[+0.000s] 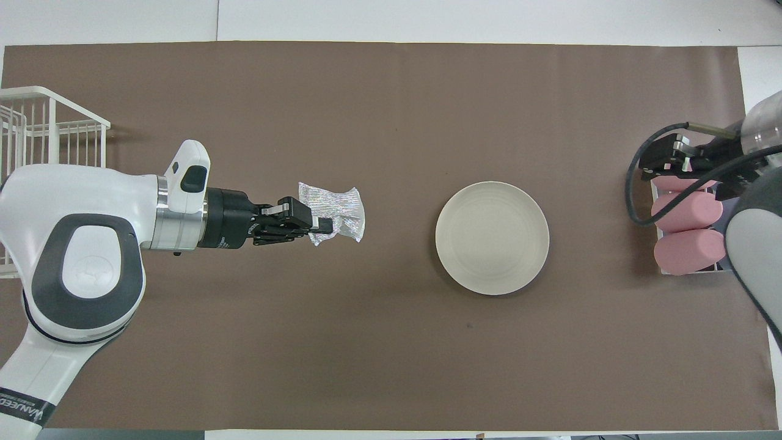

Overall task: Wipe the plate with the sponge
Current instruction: 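Move the sponge toward the rack while the right gripper returns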

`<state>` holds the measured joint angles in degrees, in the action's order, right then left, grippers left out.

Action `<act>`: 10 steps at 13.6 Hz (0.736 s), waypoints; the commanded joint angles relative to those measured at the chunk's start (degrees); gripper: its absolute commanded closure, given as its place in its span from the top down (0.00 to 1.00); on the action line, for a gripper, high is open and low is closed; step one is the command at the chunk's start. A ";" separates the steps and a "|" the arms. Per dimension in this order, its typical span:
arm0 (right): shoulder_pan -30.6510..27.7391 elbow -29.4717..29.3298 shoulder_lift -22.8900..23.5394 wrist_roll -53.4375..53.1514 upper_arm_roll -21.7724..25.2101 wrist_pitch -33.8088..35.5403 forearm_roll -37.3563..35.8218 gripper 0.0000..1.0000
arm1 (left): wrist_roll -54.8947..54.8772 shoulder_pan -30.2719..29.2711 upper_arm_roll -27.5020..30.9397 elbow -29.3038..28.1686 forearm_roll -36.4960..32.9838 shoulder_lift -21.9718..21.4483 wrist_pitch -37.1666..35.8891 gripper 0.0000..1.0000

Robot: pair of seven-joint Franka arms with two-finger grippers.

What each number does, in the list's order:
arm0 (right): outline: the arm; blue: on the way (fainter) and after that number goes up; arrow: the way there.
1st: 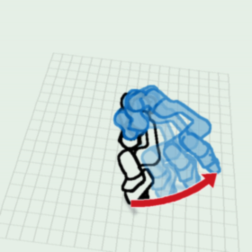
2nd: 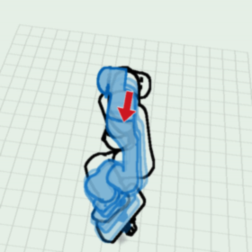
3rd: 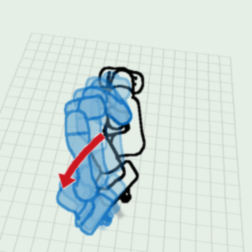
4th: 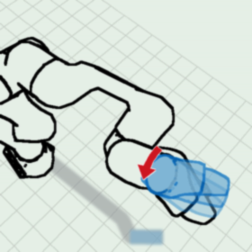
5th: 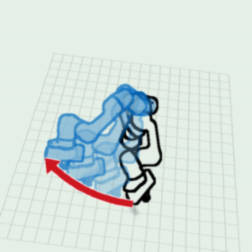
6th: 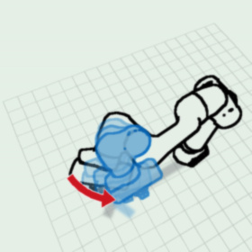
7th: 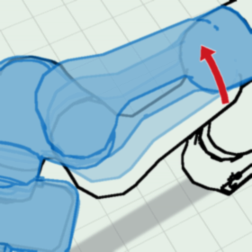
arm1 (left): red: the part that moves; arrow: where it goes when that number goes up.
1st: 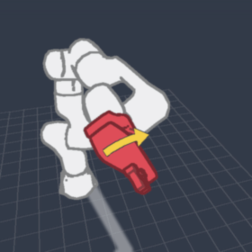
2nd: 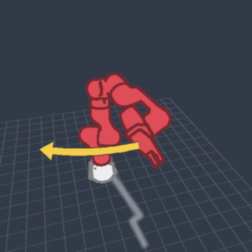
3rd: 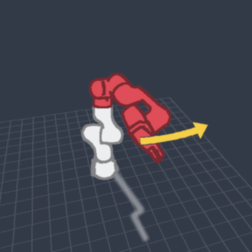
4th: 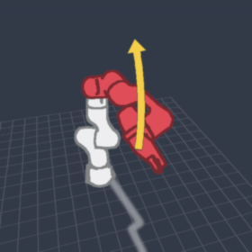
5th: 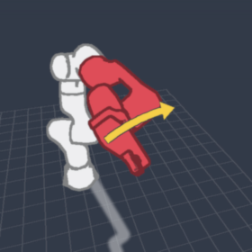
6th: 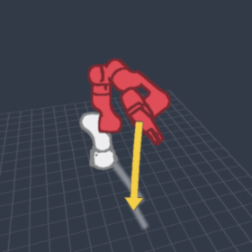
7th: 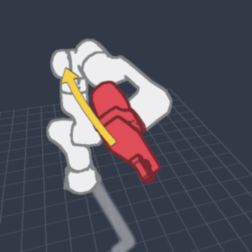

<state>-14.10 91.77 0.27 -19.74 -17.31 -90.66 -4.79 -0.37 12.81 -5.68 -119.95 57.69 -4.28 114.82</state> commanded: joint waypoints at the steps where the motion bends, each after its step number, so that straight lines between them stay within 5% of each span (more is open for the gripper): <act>1: -4.08 1.74 -1.24 12.05 -0.71 -0.21 -0.40 1.00 | 5.46 -1.99 -0.30 2.34 -11.16 -0.38 -3.45 0.00; 5: -4.35 1.48 -1.07 17.19 -0.71 0.05 -0.31 1.00 | 14.94 -1.65 -0.65 3.40 -36.45 -0.20 -5.03 0.00; 10: -3.65 1.57 -1.15 17.27 -0.97 0.05 0.04 1.00 | 17.68 -1.65 -0.74 5.51 -56.60 -0.11 -11.53 0.00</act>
<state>-17.53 92.08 0.27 -4.05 -17.97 -90.64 -4.79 15.32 10.99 -6.36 -115.73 7.36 -4.30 106.13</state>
